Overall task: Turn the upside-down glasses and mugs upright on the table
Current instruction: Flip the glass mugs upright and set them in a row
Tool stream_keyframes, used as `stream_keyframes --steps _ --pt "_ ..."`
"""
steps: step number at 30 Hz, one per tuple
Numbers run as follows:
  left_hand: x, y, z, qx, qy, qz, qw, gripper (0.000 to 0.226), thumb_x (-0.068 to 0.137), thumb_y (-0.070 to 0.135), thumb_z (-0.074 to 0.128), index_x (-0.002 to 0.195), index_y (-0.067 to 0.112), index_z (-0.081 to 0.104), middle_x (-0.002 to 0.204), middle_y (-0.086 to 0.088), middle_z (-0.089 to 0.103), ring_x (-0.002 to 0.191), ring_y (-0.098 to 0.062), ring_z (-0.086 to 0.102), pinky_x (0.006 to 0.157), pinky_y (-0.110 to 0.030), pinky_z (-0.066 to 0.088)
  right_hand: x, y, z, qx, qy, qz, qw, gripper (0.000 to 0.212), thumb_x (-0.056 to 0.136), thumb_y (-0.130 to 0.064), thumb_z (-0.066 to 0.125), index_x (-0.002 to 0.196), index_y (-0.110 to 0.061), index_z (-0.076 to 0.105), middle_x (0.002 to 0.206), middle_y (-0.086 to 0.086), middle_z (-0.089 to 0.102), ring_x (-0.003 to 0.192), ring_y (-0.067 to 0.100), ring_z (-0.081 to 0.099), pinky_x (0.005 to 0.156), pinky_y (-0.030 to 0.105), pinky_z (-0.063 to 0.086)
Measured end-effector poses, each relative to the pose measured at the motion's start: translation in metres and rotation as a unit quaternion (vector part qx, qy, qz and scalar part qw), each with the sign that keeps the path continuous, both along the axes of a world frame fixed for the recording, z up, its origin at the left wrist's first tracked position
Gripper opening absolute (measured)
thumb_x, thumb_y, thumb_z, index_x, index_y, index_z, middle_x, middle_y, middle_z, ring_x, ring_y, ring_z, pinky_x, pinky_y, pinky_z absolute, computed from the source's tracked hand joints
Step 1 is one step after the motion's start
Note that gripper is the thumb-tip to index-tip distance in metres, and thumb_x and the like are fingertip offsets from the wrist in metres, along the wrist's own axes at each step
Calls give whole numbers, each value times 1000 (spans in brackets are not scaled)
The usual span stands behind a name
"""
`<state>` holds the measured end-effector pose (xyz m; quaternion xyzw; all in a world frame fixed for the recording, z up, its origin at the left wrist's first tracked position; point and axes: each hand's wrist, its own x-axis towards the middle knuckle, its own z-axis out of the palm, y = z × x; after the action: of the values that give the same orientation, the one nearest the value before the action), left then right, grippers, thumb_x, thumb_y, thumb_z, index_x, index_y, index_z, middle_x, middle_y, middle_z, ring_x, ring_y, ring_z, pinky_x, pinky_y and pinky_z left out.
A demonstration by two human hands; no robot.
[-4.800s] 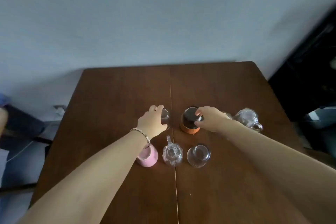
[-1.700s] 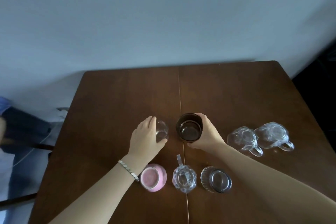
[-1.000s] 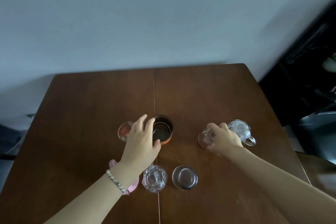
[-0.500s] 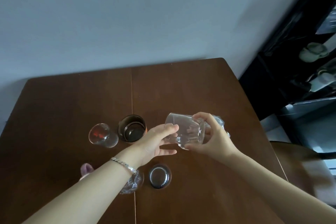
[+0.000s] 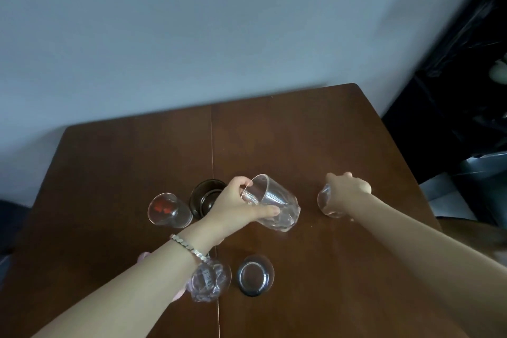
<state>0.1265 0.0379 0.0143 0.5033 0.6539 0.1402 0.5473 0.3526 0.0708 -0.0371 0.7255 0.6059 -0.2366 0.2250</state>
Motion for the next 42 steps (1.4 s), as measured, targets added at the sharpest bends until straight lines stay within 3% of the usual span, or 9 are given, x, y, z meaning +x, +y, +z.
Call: stream_keyframes --steps 5,8,16,22,26,28,33,37,42 --pt "4 4 0 80 95 -90 988 82 60 43 80 128 26 38 120 7 43 101 -10 48 69 -16 39 19 -20 1 69 167 -134 974 72 57 -36 80 121 -32 48 117 1 54 88 22 61 62 26 48" --pt "12 9 0 118 139 -155 971 86 59 45 80 130 25 37 115 5 40 98 -11 49 71 -16 39 27 -35 14 117 253 -216 936 76 50 -41 86 115 -31 48 107 -5 58 96 20 60 77 34 53" --pt "27 29 -20 188 274 -321 887 87 64 42 78 133 16 33 133 -5 42 109 -23 57 82 -33 56 36 -67 11 183 323 -282 884 84 60 -32 84 128 -21 37 111 -5 53 99 16 57 80 30 49" --pt "24 28 -44 229 358 -389 817 88 65 47 76 133 12 33 131 -4 47 104 -23 60 85 -33 50 25 -70 -27 172 395 -281 858 89 47 -27 84 127 -21 45 122 3 51 96 10 63 54 10 49" --pt "20 22 -57 247 380 -400 797 92 67 53 72 137 10 30 137 -4 46 112 -23 58 102 -35 38 0 -69 -48 220 387 -289 847 74 48 -28 85 112 -34 48 115 -10 48 105 15 56 68 29 58" --pt "18 21 -58 252 383 -394 797 94 68 53 71 138 10 28 139 -4 45 118 -23 55 106 -36 34 -11 -67 -53 250 383 -308 834 73 50 -35 87 113 -32 49 114 -11 49 108 13 53 81 32 55" --pt "6 5 -33 288 342 -356 820 81 81 42 63 144 13 22 150 -4 32 135 -21 37 117 -35 19 -32 -56 -50 303 377 -295 824 50 56 -41 79 103 -37 62 108 -16 61 108 4 48 80 21 51" --pt "-33 -30 -8 309 272 -243 878 59 85 30 61 139 18 38 148 0 38 133 -19 41 114 -34 31 -40 -62 -56 293 380 -312 820 55 57 -27 83 104 -37 57 113 -15 52 107 2 44 81 23 46" --pt "-91 -91 -3 276 240 -76 927 49 79 25 65 123 33 43 132 6 50 117 -17 56 94 -57 49 -42 -76 -59 293 371 -329 818 61 55 -31 85 108 -32 55 118 -3 54 112 16 53 78 28 49"
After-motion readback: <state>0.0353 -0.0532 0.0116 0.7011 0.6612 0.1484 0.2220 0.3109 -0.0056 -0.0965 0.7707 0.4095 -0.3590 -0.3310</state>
